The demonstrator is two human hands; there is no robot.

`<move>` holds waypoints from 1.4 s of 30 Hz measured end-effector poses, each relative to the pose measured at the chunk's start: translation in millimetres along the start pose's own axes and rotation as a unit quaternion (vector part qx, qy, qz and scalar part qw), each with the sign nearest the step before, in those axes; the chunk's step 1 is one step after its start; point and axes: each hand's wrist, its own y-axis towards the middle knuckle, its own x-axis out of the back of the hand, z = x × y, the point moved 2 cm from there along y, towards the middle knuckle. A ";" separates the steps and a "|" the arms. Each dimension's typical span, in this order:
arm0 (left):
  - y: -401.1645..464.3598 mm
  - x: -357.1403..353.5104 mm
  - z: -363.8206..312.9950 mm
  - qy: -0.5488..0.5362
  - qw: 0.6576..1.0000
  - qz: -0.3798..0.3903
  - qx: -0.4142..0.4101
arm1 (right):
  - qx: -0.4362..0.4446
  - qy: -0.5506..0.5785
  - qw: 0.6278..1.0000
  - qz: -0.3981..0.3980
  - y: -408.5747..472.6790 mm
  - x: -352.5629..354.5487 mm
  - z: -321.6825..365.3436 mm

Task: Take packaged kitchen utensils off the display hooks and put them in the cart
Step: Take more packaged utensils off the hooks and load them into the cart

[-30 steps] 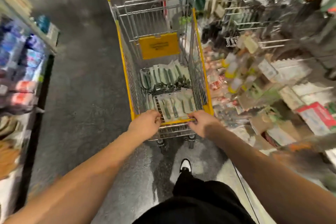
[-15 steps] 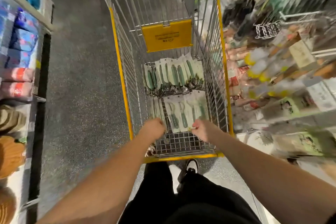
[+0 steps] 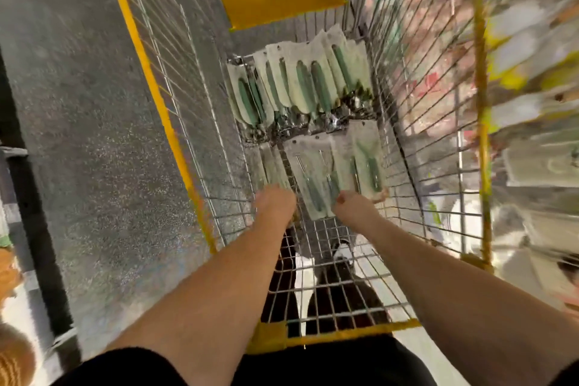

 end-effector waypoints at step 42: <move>76.1 -57.4 27.4 -0.393 0.904 -0.018 0.169 | -0.072 0.270 0.960 0.032 91.0 -53.0 28.3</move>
